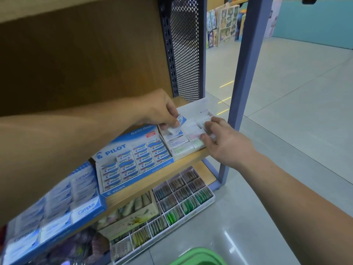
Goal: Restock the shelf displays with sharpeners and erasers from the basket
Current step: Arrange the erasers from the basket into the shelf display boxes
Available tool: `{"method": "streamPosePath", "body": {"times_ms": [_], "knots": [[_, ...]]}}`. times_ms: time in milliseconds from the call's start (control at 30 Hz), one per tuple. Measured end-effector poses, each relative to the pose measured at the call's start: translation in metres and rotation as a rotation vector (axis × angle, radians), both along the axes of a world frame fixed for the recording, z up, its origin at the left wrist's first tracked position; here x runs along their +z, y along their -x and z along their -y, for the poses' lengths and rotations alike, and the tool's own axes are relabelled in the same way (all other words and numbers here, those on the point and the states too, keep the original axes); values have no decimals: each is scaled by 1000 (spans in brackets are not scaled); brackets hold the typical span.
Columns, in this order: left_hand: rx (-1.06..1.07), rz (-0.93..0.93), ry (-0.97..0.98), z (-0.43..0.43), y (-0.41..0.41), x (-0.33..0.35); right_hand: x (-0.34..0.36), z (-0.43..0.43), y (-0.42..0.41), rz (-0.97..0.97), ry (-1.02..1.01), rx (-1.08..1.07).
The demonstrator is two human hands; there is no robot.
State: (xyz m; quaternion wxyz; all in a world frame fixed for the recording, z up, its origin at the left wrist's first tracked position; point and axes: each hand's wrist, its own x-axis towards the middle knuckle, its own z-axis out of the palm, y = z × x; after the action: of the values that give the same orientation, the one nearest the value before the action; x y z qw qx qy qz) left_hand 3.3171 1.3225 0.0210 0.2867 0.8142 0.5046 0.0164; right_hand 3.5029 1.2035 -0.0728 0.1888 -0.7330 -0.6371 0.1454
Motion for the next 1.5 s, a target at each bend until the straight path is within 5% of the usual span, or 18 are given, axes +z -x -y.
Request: {"method": "streamPosePath", "body": {"times_ms": [300,567,700,1033,1267,1367,1500], "knots": [[-198,-221,-51,9,1,-17,-7,5,3,-44,-119,-4],[-111,-55,-92,17,6,-29,-2,9,8,-41,-59,15],[-46,191,-202,37,16,-6,11,13,18,-26,-164,-1],[167,196,9,122,166,27,34,32,147,-280,3,388],[356,92,70,138,252,-4,45,31,193,-335,34,443],[377,-11,42,138,277,-15,40,26,207,-231,-11,515],[429,201,141,137,278,-32,41,21,221,77,81,636]]}}
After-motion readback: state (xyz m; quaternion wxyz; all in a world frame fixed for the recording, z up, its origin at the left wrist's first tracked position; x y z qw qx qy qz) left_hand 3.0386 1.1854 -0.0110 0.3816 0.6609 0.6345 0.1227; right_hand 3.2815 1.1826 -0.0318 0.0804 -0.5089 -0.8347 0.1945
